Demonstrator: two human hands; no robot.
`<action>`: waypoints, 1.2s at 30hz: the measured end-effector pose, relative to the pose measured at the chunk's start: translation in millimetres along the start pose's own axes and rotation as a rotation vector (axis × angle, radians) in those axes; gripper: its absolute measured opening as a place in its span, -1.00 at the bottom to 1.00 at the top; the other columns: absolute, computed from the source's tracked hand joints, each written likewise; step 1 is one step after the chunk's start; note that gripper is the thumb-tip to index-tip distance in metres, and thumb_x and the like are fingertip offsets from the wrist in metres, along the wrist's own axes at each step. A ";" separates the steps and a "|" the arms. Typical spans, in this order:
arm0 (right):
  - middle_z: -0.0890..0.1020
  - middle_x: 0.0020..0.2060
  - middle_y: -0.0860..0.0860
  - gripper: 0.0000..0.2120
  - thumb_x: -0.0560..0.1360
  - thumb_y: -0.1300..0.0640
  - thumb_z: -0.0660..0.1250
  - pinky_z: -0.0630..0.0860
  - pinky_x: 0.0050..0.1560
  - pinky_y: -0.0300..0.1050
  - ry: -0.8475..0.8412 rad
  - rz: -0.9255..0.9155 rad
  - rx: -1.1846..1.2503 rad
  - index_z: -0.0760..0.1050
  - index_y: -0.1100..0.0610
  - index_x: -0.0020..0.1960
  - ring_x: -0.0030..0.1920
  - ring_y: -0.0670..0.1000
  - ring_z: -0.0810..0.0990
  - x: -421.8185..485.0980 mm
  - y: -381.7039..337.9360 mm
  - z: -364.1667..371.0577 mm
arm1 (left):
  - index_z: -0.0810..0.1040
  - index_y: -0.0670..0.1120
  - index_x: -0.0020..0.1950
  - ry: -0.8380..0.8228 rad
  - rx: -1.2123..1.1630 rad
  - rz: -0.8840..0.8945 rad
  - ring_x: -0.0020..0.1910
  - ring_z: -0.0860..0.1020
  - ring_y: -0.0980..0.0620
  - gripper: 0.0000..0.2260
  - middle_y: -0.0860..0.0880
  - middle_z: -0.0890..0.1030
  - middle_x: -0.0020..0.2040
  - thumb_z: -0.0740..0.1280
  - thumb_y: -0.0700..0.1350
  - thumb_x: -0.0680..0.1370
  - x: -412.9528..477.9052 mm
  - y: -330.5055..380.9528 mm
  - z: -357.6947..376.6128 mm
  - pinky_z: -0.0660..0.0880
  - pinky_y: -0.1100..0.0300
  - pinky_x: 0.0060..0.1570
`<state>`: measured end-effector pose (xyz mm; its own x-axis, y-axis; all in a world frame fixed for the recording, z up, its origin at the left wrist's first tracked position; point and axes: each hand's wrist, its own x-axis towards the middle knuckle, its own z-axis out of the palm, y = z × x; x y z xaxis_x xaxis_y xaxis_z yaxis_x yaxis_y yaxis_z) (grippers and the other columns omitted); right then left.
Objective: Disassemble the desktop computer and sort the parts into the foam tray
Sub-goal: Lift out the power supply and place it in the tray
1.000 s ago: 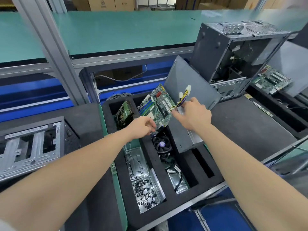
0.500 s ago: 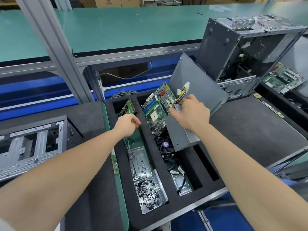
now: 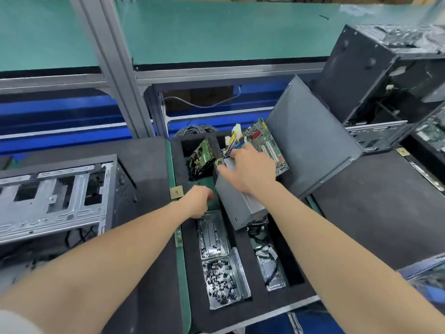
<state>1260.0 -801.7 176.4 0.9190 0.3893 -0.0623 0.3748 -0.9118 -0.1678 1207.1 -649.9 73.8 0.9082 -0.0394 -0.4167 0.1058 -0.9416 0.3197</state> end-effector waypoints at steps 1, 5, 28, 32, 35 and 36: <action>0.47 0.29 0.05 -0.51 0.58 -0.35 0.22 0.43 -0.08 0.06 -0.014 -0.006 -0.007 0.54 -0.10 0.35 0.18 0.29 0.57 1.3 -4.6 4.2 | 0.50 -0.14 0.45 -0.041 0.076 0.006 0.33 0.54 -0.13 -0.58 -0.12 0.55 0.38 0.18 -0.35 0.60 2.1 -1.6 5.0 0.49 0.11 0.28; 0.47 0.30 0.06 -0.50 0.61 -0.34 0.21 0.37 -0.09 0.06 -0.020 -0.023 -0.054 0.49 -0.11 0.44 0.22 0.32 0.53 5.9 -15.6 19.4 | 0.53 -0.20 0.27 -0.252 0.355 0.085 0.22 0.55 -0.13 -0.76 -0.17 0.56 0.26 0.23 -0.26 0.63 10.7 -2.2 26.7 0.45 0.10 0.22; 0.48 0.23 0.06 -0.54 0.61 -0.33 0.17 0.36 -0.08 0.06 -0.076 -0.051 -0.091 0.51 -0.14 0.38 0.19 0.29 0.52 17.8 -19.5 25.0 | 0.47 -0.19 0.37 -0.261 0.564 0.085 0.27 0.56 -0.14 -0.66 -0.14 0.54 0.31 0.32 -0.30 0.59 38.5 -4.7 52.3 0.59 -0.03 0.14; 0.48 0.23 0.05 -0.55 0.61 -0.33 0.18 0.37 -0.06 0.06 -0.097 -0.048 -0.073 0.52 -0.11 0.35 0.21 0.30 0.52 18.5 -18.7 21.3 | 0.46 -0.19 0.33 -0.259 0.554 0.113 0.23 0.57 -0.17 -0.68 -0.16 0.56 0.28 0.29 -0.32 0.58 30.9 -5.6 42.3 0.51 0.02 0.10; 0.47 0.28 0.04 -0.54 0.61 -0.34 0.19 0.38 -0.06 0.05 -0.112 -0.028 -0.053 0.53 -0.10 0.35 0.22 0.30 0.54 21.7 -14.9 17.2 | 0.47 -0.19 0.30 -0.220 0.532 0.113 0.23 0.57 -0.20 -0.70 -0.20 0.56 0.28 0.28 -0.33 0.57 26.5 -8.0 37.9 0.50 0.03 0.10; 0.47 0.28 0.04 -0.54 0.61 -0.34 0.20 0.39 -0.07 0.05 -0.110 -0.018 -0.049 0.53 -0.10 0.35 0.21 0.30 0.54 22.5 -13.0 16.3 | 0.48 -0.19 0.28 -0.199 0.525 0.110 0.22 0.58 -0.20 -0.71 -0.20 0.56 0.27 0.29 -0.33 0.57 25.6 -8.4 38.5 0.48 0.05 0.06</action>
<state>1273.9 -779.0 161.1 0.8942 0.4150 -0.1681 0.3988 -0.9089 -0.1222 1213.9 -655.8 27.6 0.8036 -0.1609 -0.5731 -0.2466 -0.9662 -0.0746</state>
